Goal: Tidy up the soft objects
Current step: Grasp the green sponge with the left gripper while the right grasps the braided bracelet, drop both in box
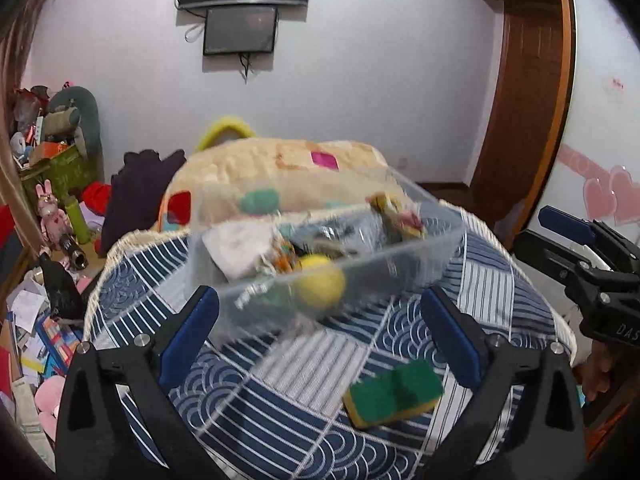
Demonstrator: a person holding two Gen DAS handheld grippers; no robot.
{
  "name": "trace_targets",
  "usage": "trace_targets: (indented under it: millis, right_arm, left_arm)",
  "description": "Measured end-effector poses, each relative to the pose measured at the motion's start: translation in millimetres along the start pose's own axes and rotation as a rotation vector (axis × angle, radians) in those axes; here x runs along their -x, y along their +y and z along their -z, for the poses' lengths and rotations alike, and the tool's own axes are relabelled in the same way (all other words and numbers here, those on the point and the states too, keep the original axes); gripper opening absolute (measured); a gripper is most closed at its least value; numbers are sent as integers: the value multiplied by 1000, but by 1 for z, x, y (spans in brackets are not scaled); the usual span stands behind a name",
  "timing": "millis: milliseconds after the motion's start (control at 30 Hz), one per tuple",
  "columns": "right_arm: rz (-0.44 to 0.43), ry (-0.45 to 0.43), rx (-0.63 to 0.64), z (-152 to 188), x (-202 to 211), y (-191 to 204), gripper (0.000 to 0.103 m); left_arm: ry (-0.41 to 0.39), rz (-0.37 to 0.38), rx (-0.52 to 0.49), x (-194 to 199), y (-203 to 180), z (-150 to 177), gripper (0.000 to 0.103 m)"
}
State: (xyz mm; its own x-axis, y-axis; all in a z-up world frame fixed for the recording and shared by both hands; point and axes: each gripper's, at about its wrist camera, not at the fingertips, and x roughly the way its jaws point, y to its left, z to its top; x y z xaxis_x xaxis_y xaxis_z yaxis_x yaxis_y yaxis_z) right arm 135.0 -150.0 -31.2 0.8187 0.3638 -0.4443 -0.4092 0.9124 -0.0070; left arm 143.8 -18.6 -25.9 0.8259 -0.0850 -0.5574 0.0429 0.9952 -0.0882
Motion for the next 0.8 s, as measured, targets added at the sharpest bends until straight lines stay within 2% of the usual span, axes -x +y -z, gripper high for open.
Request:
trace_targets:
  millis: [333, 533, 800]
  right_arm:
    - [-16, 126, -52, 41, -13, -5, 78]
    - [-14, 156, -71, 55, -10, -9, 78]
    - [-15, 187, -81, 63, -11, -12, 73]
  left_arm:
    - [132, 55, 35, -31, -9, 28, 102]
    - [166, 94, 43, -37, -18, 38, 102]
    - [203, 109, 18, -49, -30, 51, 101]
